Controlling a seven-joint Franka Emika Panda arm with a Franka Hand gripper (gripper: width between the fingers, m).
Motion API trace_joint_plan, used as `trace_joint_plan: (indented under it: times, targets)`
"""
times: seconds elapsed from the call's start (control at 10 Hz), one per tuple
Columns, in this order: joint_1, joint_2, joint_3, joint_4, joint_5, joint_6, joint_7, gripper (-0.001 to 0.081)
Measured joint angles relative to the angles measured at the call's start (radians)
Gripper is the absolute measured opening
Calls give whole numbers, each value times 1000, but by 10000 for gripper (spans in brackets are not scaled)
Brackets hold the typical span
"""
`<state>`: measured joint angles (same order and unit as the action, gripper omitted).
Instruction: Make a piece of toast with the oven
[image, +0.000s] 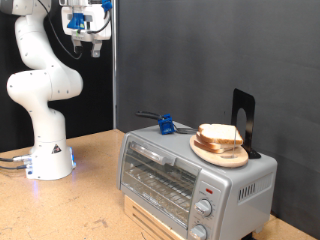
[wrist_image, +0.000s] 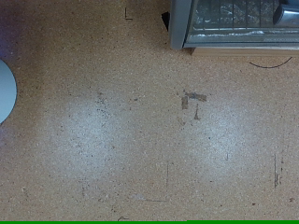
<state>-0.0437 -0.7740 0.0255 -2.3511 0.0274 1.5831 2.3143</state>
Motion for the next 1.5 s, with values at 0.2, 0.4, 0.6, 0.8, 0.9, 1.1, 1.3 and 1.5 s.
trace_joint_plan:
  times: [0.2, 0.4, 0.6, 0.8, 0.9, 1.1, 1.3, 1.5]
  targets:
    - [10, 12, -3, 0, 0, 43, -165, 809]
    - [39, 86, -14, 28, -28, 119, -402, 809]
    - [60, 185, -13, 91, -83, 158, -587, 809]
    - [60, 176, -22, 82, -38, 158, -582, 809]
    - [77, 176, -51, 82, 16, 160, -698, 809]
    - [112, 211, -117, 101, 41, 169, -974, 809]
    - [147, 315, -152, 172, 41, 184, -1208, 808]
    - [142, 297, -151, 155, 43, 194, -1197, 808]
